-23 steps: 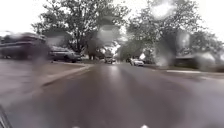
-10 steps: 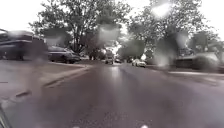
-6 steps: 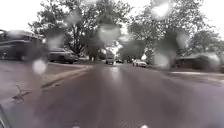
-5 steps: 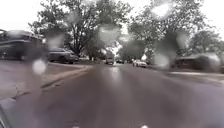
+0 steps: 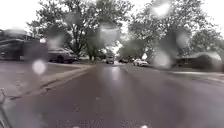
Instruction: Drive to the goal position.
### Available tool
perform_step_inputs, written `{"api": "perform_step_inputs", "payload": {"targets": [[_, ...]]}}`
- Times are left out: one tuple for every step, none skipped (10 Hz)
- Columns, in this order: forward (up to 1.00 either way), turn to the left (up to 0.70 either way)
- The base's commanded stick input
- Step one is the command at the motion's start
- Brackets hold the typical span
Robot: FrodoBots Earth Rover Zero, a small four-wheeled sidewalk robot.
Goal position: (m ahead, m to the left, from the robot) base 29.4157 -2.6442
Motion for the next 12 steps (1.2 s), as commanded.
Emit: {"api": "perform_step_inputs", "payload": {"targets": [[0.7,0.0],[0.7,0.0],[0.7,0.0],[0.7,0.0],[0.7,0.0],[0.7,0.0],[0.7,0.0],[0.7,0.0],[0.7,0.0],[0.7,0.0],[0.7,0.0],[0.7,0.0]]}}
